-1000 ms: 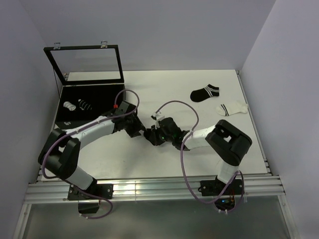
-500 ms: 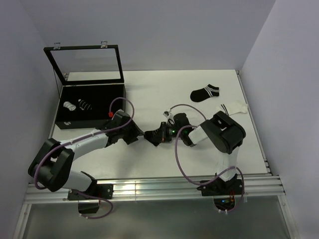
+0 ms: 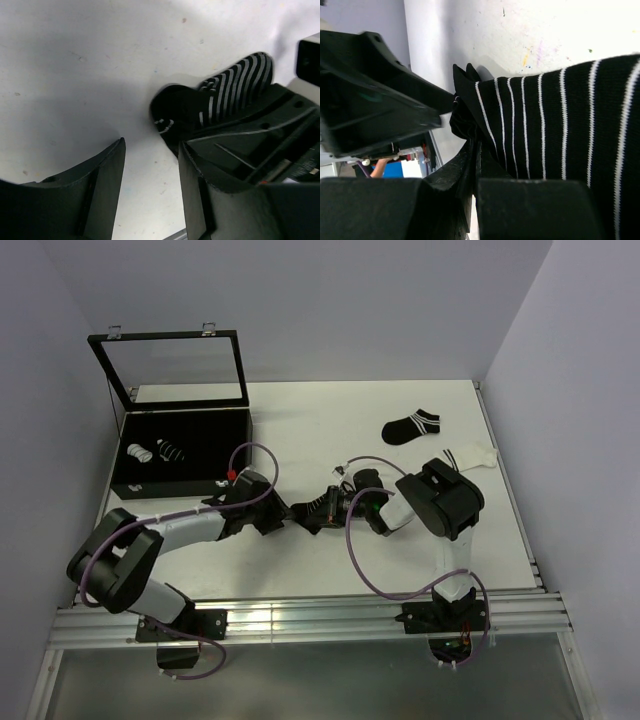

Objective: Roll the socks
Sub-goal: Roll the sock at the center of the board.

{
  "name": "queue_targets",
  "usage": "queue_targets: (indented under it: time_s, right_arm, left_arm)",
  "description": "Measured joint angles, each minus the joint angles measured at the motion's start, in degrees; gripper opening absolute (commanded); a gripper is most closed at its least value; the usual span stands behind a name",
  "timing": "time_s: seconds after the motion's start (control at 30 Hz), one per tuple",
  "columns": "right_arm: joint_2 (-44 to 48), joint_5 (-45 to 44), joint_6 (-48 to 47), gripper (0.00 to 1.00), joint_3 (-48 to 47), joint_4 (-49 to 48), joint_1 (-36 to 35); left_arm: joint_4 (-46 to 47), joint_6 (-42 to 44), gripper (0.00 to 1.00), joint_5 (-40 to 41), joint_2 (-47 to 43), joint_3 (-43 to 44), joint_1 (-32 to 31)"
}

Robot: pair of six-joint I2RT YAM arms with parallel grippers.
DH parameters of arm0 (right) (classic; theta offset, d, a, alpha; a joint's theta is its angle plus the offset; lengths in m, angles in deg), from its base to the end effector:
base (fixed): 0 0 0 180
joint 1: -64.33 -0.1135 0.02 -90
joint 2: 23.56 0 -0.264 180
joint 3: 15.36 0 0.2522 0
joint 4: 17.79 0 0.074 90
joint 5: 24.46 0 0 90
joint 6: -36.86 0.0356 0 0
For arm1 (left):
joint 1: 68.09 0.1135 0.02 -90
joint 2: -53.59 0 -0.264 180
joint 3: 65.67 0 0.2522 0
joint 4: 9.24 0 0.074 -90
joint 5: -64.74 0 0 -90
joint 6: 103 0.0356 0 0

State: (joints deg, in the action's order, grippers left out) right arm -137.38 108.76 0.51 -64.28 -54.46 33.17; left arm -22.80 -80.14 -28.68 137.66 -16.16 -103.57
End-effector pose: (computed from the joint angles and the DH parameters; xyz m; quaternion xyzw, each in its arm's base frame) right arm 0.2626 0.1873 0.0794 -0.0298 0.8194 0.5552 0.1392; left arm 0.2215 -0.1605 0.1515 -0.2444 0.9010 -0.2963 0.2016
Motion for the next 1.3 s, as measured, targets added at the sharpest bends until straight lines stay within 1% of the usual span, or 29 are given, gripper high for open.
queue_targets:
  time_s: [0.13, 0.27, 0.33, 0.7, 0.73, 0.8, 0.83, 0.9, 0.93, 1.0, 1.03, 1.17, 1.3]
  right_arm:
    - [-0.3, 0.3, 1.0, 0.0, 0.2, -0.6, 0.2]
    - [-0.6, 0.6, 1.6, 0.0, 0.3, -1.0, 0.4]
    - [-0.6, 0.7, 1.6, 0.0, 0.3, -1.0, 0.5]
    - [-0.6, 1.0, 1.4, 0.0, 0.1, -0.4, 0.6]
    - [-0.6, 1.0, 1.4, 0.0, 0.0, -0.2, 0.6]
    - [-0.5, 1.2, 0.9, 0.04, -0.4, 0.8, 0.6]
    - [-0.4, 1.2, 0.5, 0.06, -0.6, 1.4, 0.7]
    - [0.4, 1.0, -0.5, 0.14, -0.9, 3.4, 0.7]
    - [1.2, 0.7, -1.5, 0.2, -1.2, 5.3, 0.7]
    - [3.2, -0.7, -3.7, 0.26, -1.7, 9.5, 0.7]
    - [4.5, -1.3, -5.0, 0.3, -2.1, 11.8, 0.6]
    - [11.9, -7.5, -11.6, 0.39, -3.5, 23.8, -0.2]
    - [21.0, -18.6, -18.9, 0.41, -5.4, 34.9, -3.9]
  left_arm:
    - [1.1, 0.0, 0.46, -0.4, 2.1, 0.1, -0.5]
    - [2.1, 0.0, 0.44, -0.4, 2.8, 0.1, -0.7]
    - [2.3, 0.1, 0.42, -0.4, 3.2, 0.4, -0.7]
    - [0.7, 0.7, 0.33, 0.3, 9.1, 6.2, -1.5]
    - [0.3, 0.7, 0.29, 0.3, 9.6, 6.8, -1.5]
    - [-0.6, 0.7, 0.27, 0.3, 10.5, 8.0, -1.6]
    - [-1.2, 0.7, 0.23, 0.3, 11.0, 8.6, -1.6]
    - [-2.3, 0.6, 0.19, 0.2, 11.6, 9.5, -1.6]
    - [-2.9, 0.6, 0.16, 0.2, 12.0, 10.0, -1.6]
    - [-3.7, 0.6, 0.14, 0.2, 12.7, 11.1, -1.7]
    - [-4.2, 0.6, 0.13, 0.2, 13.1, 11.6, -1.7]
    - [-5.7, 0.6, 0.1, 0.3, 13.8, 13.0, -1.9]
    - [-6.8, 0.5, 0.09, 0.7, 13.8, 13.5, -2.0]
